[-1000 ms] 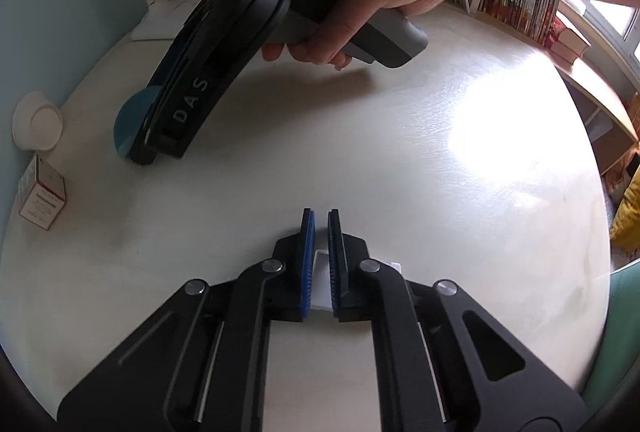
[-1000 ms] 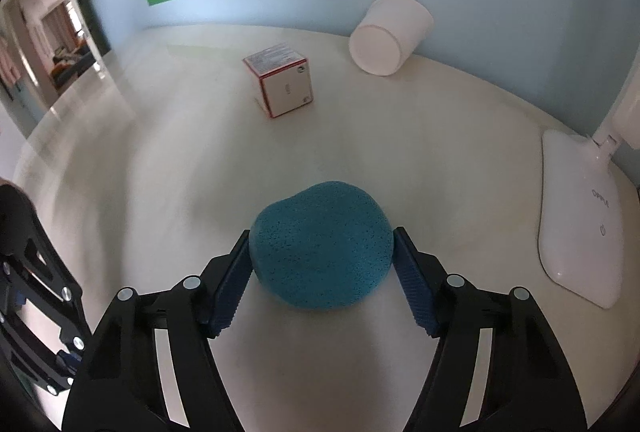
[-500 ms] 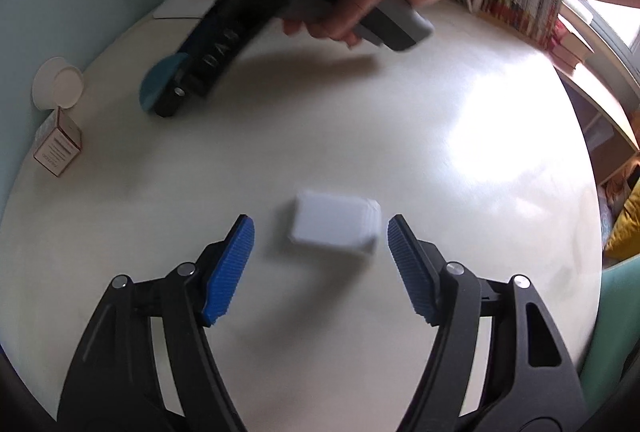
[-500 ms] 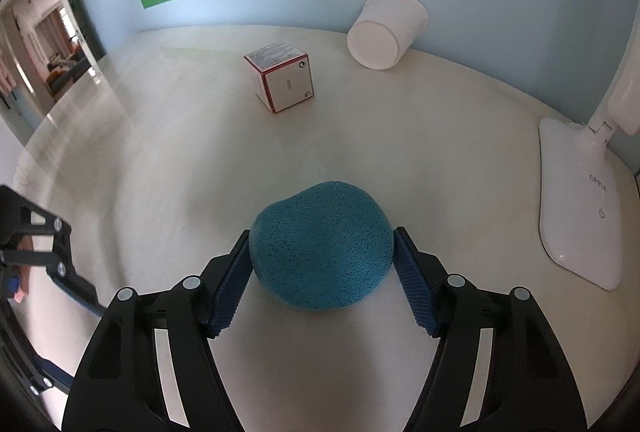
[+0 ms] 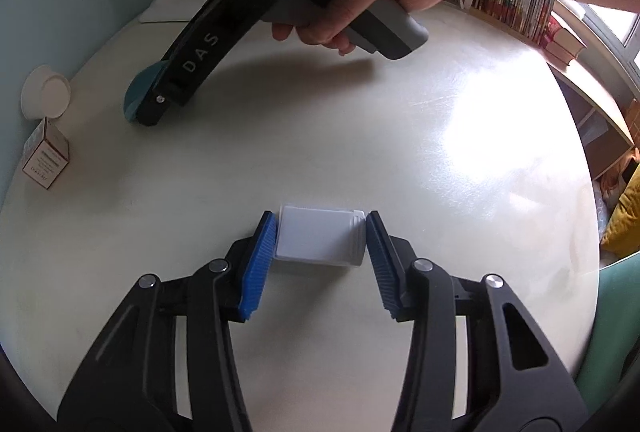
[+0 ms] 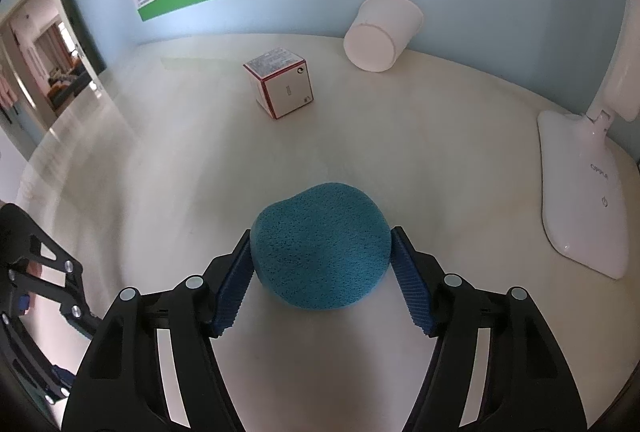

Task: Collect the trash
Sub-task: 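Carry the white box and blue sponge over the wastebasket and open both tools, then swing both tools back toward the table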

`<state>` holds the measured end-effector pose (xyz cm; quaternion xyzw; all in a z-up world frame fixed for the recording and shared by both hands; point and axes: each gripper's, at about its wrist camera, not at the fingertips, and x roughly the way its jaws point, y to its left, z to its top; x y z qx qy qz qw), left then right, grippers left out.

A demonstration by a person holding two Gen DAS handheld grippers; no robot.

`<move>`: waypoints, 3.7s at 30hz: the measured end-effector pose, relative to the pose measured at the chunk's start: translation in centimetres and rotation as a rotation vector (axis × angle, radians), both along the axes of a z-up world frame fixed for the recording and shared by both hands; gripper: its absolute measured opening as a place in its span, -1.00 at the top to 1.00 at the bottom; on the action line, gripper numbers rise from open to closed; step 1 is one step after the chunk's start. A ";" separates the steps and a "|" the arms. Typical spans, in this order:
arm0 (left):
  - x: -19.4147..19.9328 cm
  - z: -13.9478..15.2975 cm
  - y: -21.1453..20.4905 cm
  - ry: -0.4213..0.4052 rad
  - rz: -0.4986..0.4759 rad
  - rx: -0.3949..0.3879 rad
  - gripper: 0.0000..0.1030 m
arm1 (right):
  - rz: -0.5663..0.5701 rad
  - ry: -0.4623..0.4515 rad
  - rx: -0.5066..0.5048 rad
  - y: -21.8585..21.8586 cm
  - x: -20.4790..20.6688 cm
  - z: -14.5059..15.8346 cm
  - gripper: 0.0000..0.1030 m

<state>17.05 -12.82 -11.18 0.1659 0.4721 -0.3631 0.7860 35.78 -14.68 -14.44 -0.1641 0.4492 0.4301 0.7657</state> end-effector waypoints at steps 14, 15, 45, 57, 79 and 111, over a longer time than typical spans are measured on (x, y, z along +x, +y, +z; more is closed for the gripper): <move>-2.2 2.5 -1.0 -0.068 -0.029 0.016 0.15 | -0.155 -0.024 0.007 -5.9 -4.2 4.6 -0.28; -2.7 2.8 -1.3 -0.078 -0.042 0.011 0.15 | -0.173 -0.030 0.005 -6.5 -4.9 5.0 -0.28; -30.3 4.6 -21.8 -0.065 -0.650 -0.077 0.15 | -0.932 0.003 0.021 -32.7 -53.7 8.2 -0.29; -37.8 -2.7 -27.4 0.080 -0.733 0.073 0.15 | -1.080 0.186 0.091 -36.1 -64.6 0.3 -0.29; -40.6 -6.2 -30.3 0.082 -0.801 0.185 -0.43 | -1.195 0.292 0.135 -39.1 -68.0 -3.4 -0.54; -19.2 7.3 -11.3 -0.117 -0.057 -0.014 -0.79 | -0.570 -0.002 0.109 -27.0 -39.4 10.6 -0.73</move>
